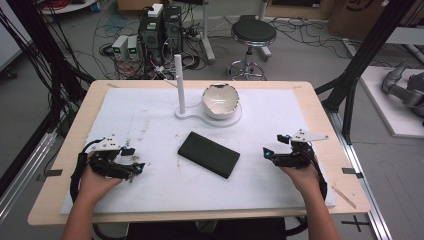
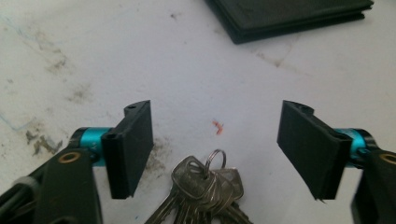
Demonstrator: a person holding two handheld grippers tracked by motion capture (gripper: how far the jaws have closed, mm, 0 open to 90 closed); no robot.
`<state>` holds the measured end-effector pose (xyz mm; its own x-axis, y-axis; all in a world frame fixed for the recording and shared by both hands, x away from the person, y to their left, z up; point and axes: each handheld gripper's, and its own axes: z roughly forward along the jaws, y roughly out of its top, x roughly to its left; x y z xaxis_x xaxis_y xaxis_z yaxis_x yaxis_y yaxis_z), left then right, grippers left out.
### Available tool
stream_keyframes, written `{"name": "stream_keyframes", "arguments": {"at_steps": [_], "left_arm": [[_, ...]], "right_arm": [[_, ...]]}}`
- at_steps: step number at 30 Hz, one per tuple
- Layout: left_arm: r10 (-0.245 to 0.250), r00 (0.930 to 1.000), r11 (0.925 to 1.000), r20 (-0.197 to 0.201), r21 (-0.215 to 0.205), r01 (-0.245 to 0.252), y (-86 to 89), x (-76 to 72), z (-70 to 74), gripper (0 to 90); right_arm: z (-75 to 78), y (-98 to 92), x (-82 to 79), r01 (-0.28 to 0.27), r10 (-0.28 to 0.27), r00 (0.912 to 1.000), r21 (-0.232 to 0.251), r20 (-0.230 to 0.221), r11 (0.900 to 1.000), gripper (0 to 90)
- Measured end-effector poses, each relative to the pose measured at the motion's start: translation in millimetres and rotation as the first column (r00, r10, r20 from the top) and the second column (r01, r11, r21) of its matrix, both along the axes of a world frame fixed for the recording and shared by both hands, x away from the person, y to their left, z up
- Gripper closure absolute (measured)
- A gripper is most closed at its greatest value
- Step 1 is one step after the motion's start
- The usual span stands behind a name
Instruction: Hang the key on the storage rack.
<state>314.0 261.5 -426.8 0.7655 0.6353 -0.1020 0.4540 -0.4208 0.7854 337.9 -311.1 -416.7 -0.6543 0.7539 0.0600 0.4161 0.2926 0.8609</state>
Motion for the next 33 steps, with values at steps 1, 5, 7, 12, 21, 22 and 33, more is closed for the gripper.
{"name": "stream_keyframes", "arguments": {"at_steps": [1, 5, 7, 12, 21, 22, 33], "left_arm": [[0.0, 1.0, 1.0, -0.006, 0.006, 0.0, 0.3, 0.8, -1.5, 30.8], [-0.021, 0.9994, 0.9994, -0.028, 0.025, 0.021, 0.4, 3.1, -6.9, 43.9], [-0.033, 0.9983, 0.9989, -0.048, 0.032, 0.035, 0.9, 4.2, -9.7, 51.5], [-0.035, 0.9964, 0.9992, -0.077, 0.017, 0.036, 2.1, 4.5, -10.9, 69.2], [-0.027, 0.9973, 0.9989, -0.069, 0.038, 0.029, 0.8, 2.5, -7.5, 87.6], [-0.023, 0.9978, 0.999, -0.062, 0.036, 0.026, 1.0, 2.1, -6.0, 87.8], [-0.011, 0.9984, 0.9989, 0.056, -0.045, 0.013, -4.4, -2.1, 46.9, 87.9]], "right_arm": [[-0.3, -0.1, 0.3, 0.002, -0.002, 1.0, -0.002, -0.001, 1.0, 18.0], [-1.4, -0.4, 0.9, -0.004, 0.004, 0.9999, -0.001, -0.013, 1.0, 17.9], [-1.6, -0.4, 1.3, -0.007, 0.007, 0.9999, -0.003, -0.009, 1.0, 18.0], [-1.8, -0.5, 1.5, -0.012, 0.012, 0.9999, -0.004, -0.01, 1.0, 18.0], [-2.8, 1.0, 1.7, -0.013, 0.013, 0.9998, -0.011, -0.017, 1.0, 18.0], [-2.9, 1.2, 1.8, -0.013, 0.013, 0.9998, -0.011, -0.017, 1.0, 18.0], [-2.5, 1.8, 1.8, -0.016, 0.016, 0.9997, 0.004, -0.017, 1.0, 18.0]]}}
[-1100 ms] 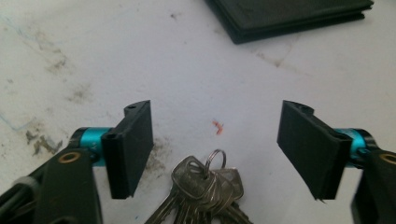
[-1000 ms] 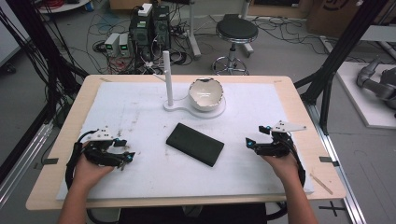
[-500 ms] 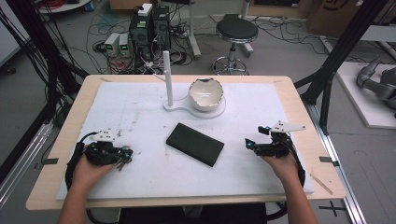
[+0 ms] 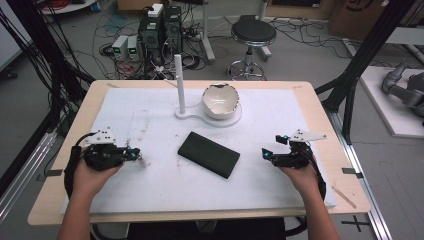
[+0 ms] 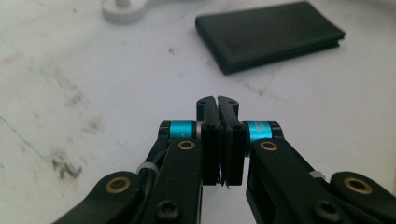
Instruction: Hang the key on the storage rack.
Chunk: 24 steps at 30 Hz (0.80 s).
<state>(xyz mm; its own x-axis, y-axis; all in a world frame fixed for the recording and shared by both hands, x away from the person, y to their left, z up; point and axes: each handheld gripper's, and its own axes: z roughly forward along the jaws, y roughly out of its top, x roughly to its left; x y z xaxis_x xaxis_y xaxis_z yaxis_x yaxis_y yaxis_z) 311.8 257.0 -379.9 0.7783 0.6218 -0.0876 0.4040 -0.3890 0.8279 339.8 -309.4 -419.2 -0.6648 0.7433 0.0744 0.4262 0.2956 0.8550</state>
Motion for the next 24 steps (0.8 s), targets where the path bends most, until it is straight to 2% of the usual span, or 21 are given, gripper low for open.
{"name": "stream_keyframes", "arguments": {"at_steps": [1, 3, 4, 5, 6, 9, 11, 14, 15, 16, 18, 19, 20, 21, 24], "left_arm": [[0.0, 1.0, 1.0, 0.0, 0.0, 0.0, 0.0, 0.0, 0.0, 87.9], [-0.014, 0.9997, 0.9996, 0.022, -0.025, 0.015, -9.7, 6.6, 19.0, 87.9], [-0.021, 0.9993, 0.9996, 0.033, -0.017, 0.021, -13.8, 9.5, 26.4, 87.9], [-0.021, 0.9993, 0.9996, 0.033, -0.017, 0.021, -13.8, 9.5, 26.4, 87.9], [-0.035, 0.9983, 0.9993, 0.046, -0.011, 0.035, -23.6, 15.1, 42.0, 88.0], [-0.063, 0.9959, 0.9977, 0.065, -0.021, 0.064, -38.7, 24.8, 64.8, 87.9], [-0.072, 0.9943, 0.9972, 0.079, -0.013, 0.073, -48.9, 33.8, 77.1, 87.9], [-0.076, 0.9934, 0.9968, 0.086, -0.016, 0.078, -63.4, 47.8, 91.9, 88.0], [-0.076, 0.9934, 0.9968, 0.086, -0.016, 0.078, -63.4, 47.8, 91.9, 88.0], [-0.078, 0.993, 0.9967, 0.089, -0.016, 0.079, -71.7, 57.3, 101.2, 87.9], [-0.075, 0.9923, 0.9966, 0.099, -0.026, 0.078, -78.2, 66.7, 110.4, 88.0], [-0.075, 0.9923, 0.9966, 0.099, -0.026, 0.078, -78.2, 66.7, 110.4, 88.0], [-0.069, 0.9922, 0.9965, 0.103, -0.039, 0.073, -84.1, 76.5, 118.8, 88.0], [-0.069, 0.9922, 0.9965, 0.103, -0.039, 0.073, -84.1, 76.5, 118.8, 88.0], [-0.056, 0.9931, 0.9979, 0.103, -0.027, 0.059, -95.2, 98.3, 130.5, 88.0]], "right_arm": [[0.0, 0.0, 0.0, 0.0, 0.0, 1.0, 0.0, 0.0, 1.0, 18.0], [0.8, -0.3, -0.9, 0.0, 0.0, 1.0, 0.004, 0.004, 1.0, 18.0], [0.9, -0.3, -0.9, -0.002, 0.002, 1.0, 0.004, 0.004, 1.0, 18.0], [0.9, -0.3, -0.9, -0.002, 0.002, 1.0, 0.004, 0.004, 1.0, 18.0], [1.2, -0.5, -1.2, 0.0, 0.0, 1.0, 0.008, 0.006, 1.0, 18.0], [1.9, -2.0, -1.4, 0.0, -0.001, 0.9999, 0.01, 0.011, 1.0, 18.0], [2.2, -2.6, -1.7, 0.004, -0.004, 1.0, 0.015, 0.009, 1.0, 18.0], [2.5, -3.3, -1.9, 0.003, -0.003, 0.9999, 0.02, 0.014, 1.0, 18.0], [2.5, -3.3, -1.9, 0.003, -0.003, 0.9999, 0.02, 0.014, 1.0, 18.0], [3.3, -4.1, -3.0, 0.011, -0.012, 0.9998, 0.023, 0.014, 1.0, 18.0], [3.9, -5.4, -3.3, 0.014, -0.015, 0.9997, 0.026, 0.021, 1.0, 18.0], [4.0, -5.7, -3.5, 0.016, -0.017, 0.9996, 0.03, 0.021, 0.999, 18.0], [4.2, -6.3, -3.5, 0.019, -0.02, 0.9996, 0.029, 0.023, 0.999, 18.0], [4.2, -6.3, -3.5, 0.019, -0.02, 0.9996, 0.029, 0.023, 0.999, 18.0], [4.1, -6.7, -3.7, 0.017, -0.018, 0.9996, 0.032, 0.023, 0.999, 18.0]]}}
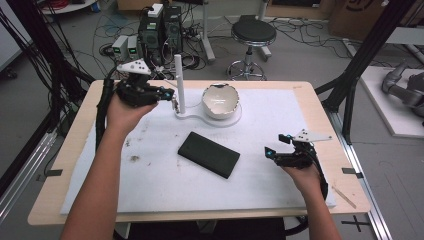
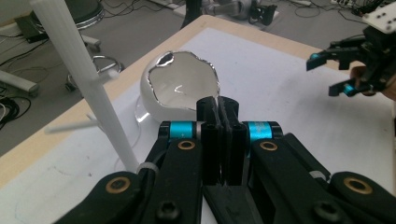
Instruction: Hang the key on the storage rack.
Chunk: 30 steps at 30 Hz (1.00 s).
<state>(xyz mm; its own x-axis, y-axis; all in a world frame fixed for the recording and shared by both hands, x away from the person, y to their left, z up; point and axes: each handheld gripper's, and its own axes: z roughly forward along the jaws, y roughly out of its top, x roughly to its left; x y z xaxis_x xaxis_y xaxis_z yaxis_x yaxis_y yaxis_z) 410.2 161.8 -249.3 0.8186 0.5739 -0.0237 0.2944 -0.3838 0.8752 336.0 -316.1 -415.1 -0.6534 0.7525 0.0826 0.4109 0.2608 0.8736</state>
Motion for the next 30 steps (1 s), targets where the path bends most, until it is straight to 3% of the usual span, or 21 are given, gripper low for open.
{"name": "stream_keyframes", "arguments": {"at_steps": [3, 6, 12, 19, 30], "left_arm": [[0.019, 0.9998, 0.9997, -0.001, 0.015, -0.019, -5.4, 15.9, 4.6, 88.0], [0.036, 0.9994, 0.9993, 0.0, -0.004, -0.036, -6.3, 28.6, 6.7, 88.0], [0.057, 0.9983, 0.9983, -0.012, 0.01, -0.057, -8.1, 46.2, 5.9, 88.0], [0.072, 0.9972, 0.9974, -0.018, 0.002, -0.072, -5.3, 59.7, 2.7, 88.0], [0.098, 0.9947, 0.9947, -0.032, 0.034, -0.097, -1.9, 70.3, 0.6, 87.9]], "right_arm": [[0.4, 0.3, -1.5, -0.001, 0.001, 1.0, 0.002, 0.0, 1.0, 18.0], [-0.5, -0.9, -2.4, -0.002, 0.002, 1.0, 0.004, -0.002, 1.0, 18.0], [-2.4, -4.7, -3.8, 0.009, -0.009, 0.9999, 0.009, -0.005, 1.0, 18.0], [-3.1, -6.6, -5.1, 0.012, -0.012, 0.9999, 0.01, -0.01, 1.0, 18.0], [-1.9, -8.3, -5.5, 0.013, -0.013, 0.9999, 0.019, -0.003, 1.0, 18.0]]}}
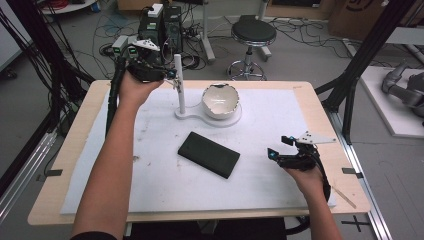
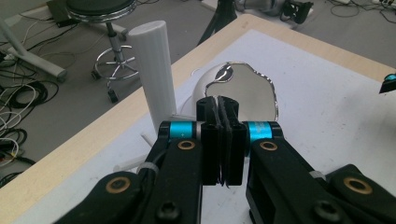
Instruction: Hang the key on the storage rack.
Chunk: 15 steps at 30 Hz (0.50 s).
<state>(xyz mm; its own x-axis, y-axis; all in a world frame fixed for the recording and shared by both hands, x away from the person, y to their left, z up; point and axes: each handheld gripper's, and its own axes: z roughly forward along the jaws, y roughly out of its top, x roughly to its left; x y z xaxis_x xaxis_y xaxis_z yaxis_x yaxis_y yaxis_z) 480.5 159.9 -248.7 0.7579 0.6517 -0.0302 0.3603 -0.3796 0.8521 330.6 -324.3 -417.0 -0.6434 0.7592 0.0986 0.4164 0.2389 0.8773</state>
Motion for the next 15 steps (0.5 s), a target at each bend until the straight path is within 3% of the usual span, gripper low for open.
{"name": "stream_keyframes", "arguments": {"at_steps": [8, 9, 10, 15], "left_arm": [[0.022, 0.9997, 0.9997, -0.012, -0.009, -0.022, 0.8, 5.4, -5.8, 86.8], [0.034, 0.9994, 0.9983, -0.007, -0.048, -0.034, 4.5, 5.1, -7.0, 85.0], [0.039, 0.9992, 0.9974, -0.013, -0.061, -0.039, 6.8, 4.9, -7.8, 80.0], [0.033, 0.9992, 0.9957, -0.025, -0.085, -0.035, 18.6, -4.7, -13.7, 70.6]], "right_arm": [[0.6, -1.1, -0.8, 0.003, -0.003, 1.0, 0.002, 0.001, 1.0, 18.0], [0.5, -1.2, -0.8, 0.003, -0.003, 1.0, 0.001, 0.001, 1.0, 18.0], [0.3, -1.0, -0.7, 0.003, -0.003, 1.0, 0.003, 0.0, 1.0, 18.0], [0.1, -0.4, -0.7, 0.002, -0.002, 1.0, -0.004, 0.001, 1.0, 18.0]]}}
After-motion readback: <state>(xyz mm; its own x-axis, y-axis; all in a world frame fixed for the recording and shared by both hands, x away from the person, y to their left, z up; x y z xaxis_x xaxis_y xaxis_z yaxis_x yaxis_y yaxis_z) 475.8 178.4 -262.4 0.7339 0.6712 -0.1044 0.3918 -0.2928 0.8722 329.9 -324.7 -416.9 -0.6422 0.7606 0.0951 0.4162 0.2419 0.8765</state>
